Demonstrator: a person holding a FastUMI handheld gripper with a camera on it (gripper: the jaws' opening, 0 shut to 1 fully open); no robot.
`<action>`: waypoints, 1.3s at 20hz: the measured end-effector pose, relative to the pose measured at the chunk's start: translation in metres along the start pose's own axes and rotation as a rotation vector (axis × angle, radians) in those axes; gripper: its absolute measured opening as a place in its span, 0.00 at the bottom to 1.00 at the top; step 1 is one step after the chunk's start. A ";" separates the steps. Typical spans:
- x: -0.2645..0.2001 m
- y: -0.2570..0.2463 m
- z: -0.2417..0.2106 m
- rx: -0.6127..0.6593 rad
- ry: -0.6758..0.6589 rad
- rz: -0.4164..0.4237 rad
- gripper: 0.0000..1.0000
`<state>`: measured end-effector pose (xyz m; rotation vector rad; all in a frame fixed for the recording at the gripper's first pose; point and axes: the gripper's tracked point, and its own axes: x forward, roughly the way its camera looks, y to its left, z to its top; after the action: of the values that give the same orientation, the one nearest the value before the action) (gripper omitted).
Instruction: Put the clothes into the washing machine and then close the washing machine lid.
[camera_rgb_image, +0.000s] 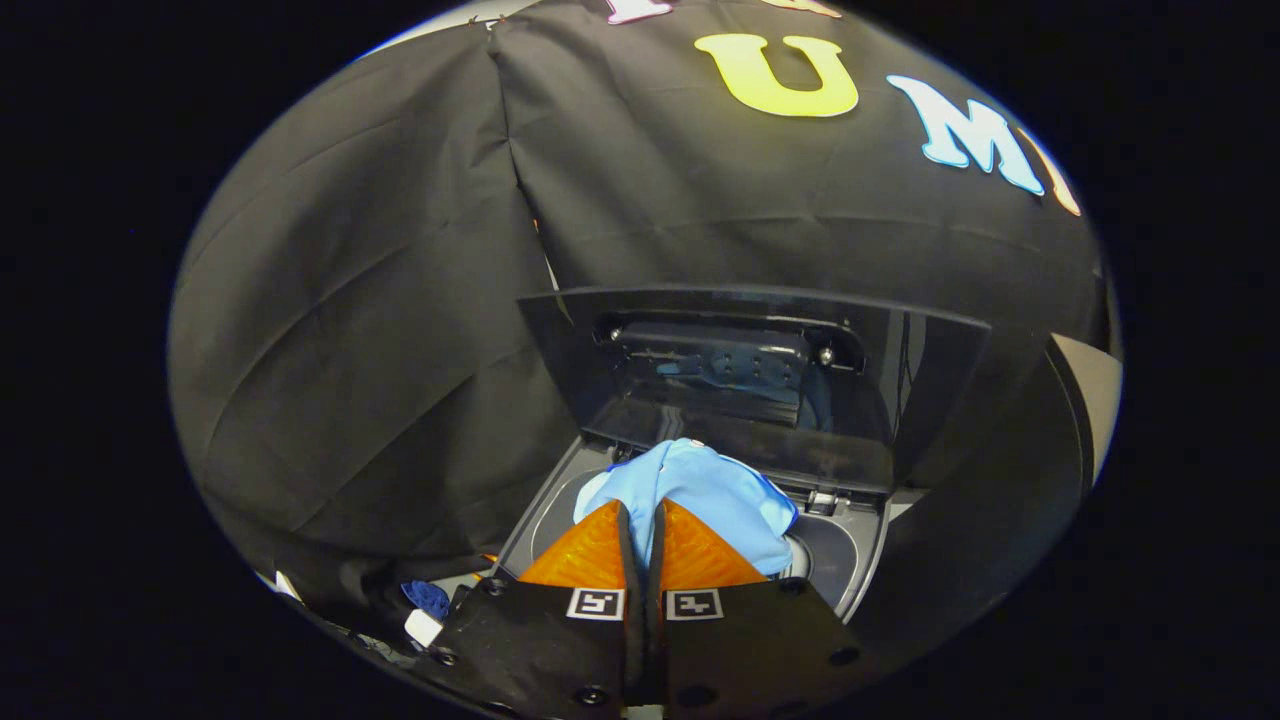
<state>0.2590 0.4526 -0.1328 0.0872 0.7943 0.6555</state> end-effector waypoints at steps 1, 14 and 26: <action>0.006 0.000 -0.004 0.005 0.009 -0.001 0.01; 0.059 -0.024 -0.058 0.077 0.125 -0.092 0.01; 0.070 -0.034 -0.079 0.110 0.162 -0.117 0.01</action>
<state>0.2584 0.4526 -0.2438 0.0881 0.9842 0.5124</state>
